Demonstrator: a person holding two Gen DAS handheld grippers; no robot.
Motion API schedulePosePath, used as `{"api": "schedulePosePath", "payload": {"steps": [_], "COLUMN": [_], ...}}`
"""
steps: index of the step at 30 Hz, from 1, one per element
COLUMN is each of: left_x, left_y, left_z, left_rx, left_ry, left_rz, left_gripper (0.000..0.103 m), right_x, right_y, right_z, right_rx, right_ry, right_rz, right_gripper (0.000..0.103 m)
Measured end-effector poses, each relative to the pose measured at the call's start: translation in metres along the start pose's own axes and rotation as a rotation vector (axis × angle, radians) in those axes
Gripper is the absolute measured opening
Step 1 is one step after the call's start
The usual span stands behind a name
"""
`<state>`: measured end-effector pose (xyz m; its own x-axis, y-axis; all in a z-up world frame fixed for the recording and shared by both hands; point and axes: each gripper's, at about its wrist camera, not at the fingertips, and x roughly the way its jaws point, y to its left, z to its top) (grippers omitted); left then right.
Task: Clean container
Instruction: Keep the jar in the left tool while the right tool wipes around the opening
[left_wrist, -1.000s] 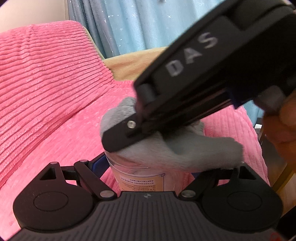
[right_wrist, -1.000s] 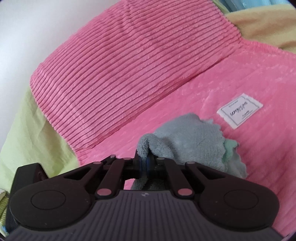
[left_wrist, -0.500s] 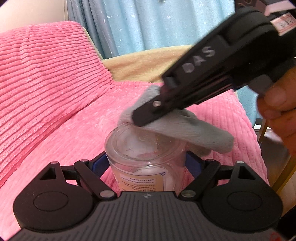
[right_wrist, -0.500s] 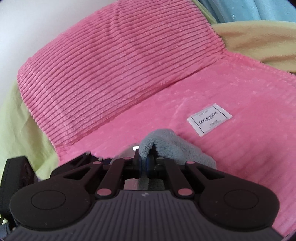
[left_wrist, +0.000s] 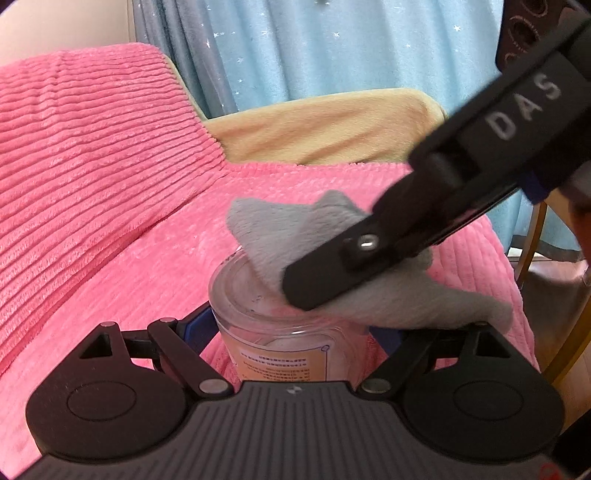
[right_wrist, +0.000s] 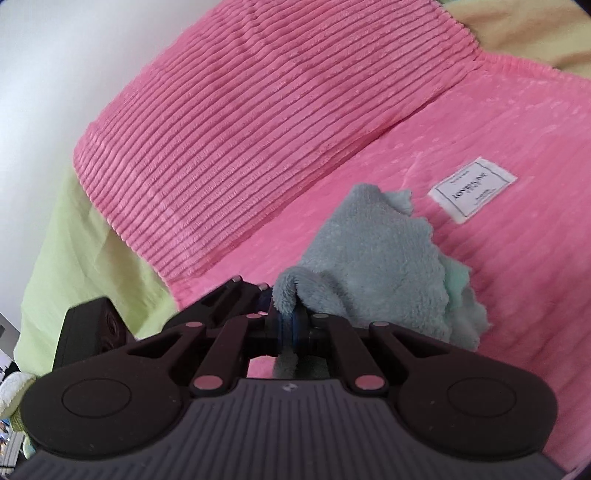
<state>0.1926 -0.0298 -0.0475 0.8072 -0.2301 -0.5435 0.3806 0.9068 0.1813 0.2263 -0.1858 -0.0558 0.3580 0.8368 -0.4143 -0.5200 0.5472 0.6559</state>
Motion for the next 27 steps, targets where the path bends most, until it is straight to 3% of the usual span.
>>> {"api": "schedulePosePath", "payload": {"steps": [14,18,27], "left_x": [0.01,-0.009,-0.007], "left_y": [0.002,-0.018,-0.02], "left_z": [0.0,-0.011,-0.011], "left_rx": [-0.011,0.005,0.046], "left_ry": [-0.002,-0.006,0.003], "left_rz": [0.009,0.013,0.016], "left_gripper": [0.086,0.086,0.086], "right_x": [0.013,0.001,-0.009], "right_y": [0.004,-0.001,-0.001], "right_z": [0.012,0.013,0.006], "right_rx": [-0.036,-0.049,-0.004], "right_ry": [-0.107,-0.121,-0.067], "right_rz": [-0.099,-0.162,-0.092], "right_gripper": [0.0,0.001,0.002]}}
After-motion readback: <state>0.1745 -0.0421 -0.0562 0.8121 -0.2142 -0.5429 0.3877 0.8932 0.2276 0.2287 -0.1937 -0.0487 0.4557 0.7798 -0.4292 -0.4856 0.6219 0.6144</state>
